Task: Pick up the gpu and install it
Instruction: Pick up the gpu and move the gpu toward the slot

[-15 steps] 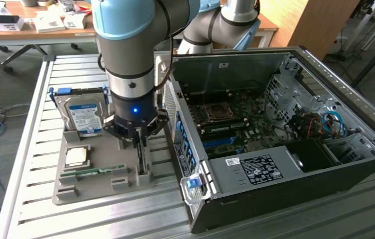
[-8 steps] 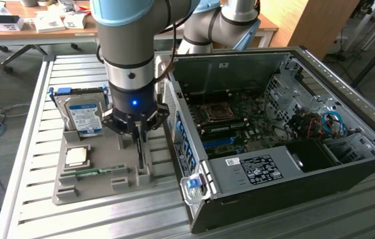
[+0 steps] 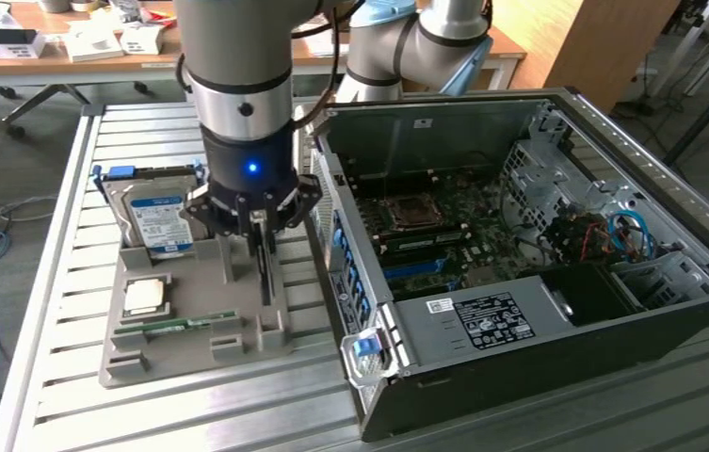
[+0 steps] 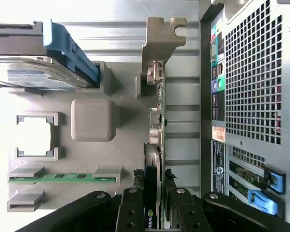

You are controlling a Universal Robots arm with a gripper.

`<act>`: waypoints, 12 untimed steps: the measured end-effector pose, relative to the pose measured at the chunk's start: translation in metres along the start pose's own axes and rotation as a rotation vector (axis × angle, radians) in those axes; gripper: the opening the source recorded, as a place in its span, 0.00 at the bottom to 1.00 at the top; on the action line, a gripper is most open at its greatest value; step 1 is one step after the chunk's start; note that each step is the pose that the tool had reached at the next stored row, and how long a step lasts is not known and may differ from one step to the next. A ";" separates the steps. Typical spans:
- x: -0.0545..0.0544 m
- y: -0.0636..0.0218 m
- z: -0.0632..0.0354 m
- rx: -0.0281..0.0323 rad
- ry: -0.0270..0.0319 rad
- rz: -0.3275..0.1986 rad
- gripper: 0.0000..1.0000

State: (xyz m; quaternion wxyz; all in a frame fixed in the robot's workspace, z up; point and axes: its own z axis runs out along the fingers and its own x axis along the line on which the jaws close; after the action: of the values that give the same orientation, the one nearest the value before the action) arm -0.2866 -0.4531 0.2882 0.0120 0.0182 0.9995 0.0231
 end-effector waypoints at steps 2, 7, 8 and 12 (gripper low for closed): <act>0.000 0.0004 -0.0075 0.0000 0.0000 0.000 0.26; -0.001 0.0013 -0.0280 -0.0001 0.0000 0.000 0.26; -0.001 0.0015 -0.0323 -0.0001 -0.0001 0.000 0.26; -0.001 0.0024 -0.0505 -0.0001 0.0000 0.000 0.26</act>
State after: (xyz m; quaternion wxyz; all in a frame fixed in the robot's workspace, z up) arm -0.2866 -0.4530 0.3388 0.0120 0.0182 0.9995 0.0232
